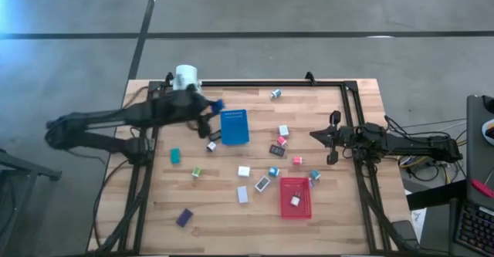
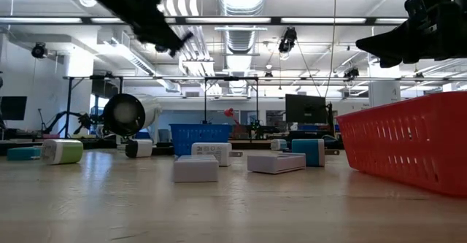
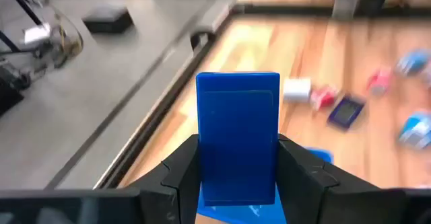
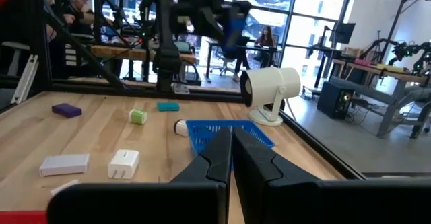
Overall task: Pick & Place Office items
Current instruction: Put the blue digital clock into the blue bin
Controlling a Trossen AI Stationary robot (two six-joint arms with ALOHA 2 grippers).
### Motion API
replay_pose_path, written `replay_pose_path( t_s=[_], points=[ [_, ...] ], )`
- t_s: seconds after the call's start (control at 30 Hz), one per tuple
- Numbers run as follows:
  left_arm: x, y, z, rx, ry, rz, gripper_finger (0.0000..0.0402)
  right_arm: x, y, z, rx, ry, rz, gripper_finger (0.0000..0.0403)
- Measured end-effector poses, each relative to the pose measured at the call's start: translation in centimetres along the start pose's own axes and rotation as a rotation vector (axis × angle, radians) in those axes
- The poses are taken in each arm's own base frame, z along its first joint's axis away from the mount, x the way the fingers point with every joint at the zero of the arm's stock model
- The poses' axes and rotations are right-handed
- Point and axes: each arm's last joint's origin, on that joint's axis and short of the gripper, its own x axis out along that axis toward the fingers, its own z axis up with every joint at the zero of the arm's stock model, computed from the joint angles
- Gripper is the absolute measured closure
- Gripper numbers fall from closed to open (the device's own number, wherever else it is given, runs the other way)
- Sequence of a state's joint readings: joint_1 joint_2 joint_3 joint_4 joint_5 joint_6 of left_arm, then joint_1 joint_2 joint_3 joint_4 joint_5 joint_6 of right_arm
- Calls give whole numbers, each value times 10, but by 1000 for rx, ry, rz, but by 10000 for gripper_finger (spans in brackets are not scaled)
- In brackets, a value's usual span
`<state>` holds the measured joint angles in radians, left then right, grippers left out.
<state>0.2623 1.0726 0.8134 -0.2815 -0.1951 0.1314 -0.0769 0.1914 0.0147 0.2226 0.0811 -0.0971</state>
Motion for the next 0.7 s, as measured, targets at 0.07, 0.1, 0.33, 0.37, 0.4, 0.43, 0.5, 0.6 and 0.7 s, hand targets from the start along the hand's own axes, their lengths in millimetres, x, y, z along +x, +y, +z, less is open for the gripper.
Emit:
replay_pose_path(
  t_s=[0.07,0.1,0.33,0.37,0.4,0.43,0.5,0.6,0.7],
  points=[
    [23,-4,6,52,103,-16,252,0,0,0,0,-1,0,394],
    [34,-6,8,71,147,-24,252,0,0,0,0,-1,0,394],
    [95,-18,6,151,349,-80,252,0,0,2,3,-18,-2,394],
    [102,-20,4,158,370,-87,252,0,0,2,6,-26,-2,394],
    [107,-20,3,165,391,-91,252,0,0,3,13,-32,-3,394],
    [112,-21,1,171,409,-94,252,0,0,4,17,-39,-3,394],
    [122,-23,-4,176,440,-102,252,0,0,5,20,-48,-5,394],
    [131,-26,-11,173,473,-142,252,0,-1,5,20,-54,-5,394],
    [139,-28,-19,171,504,-159,252,0,-1,5,20,-54,-5,394]
  ],
)
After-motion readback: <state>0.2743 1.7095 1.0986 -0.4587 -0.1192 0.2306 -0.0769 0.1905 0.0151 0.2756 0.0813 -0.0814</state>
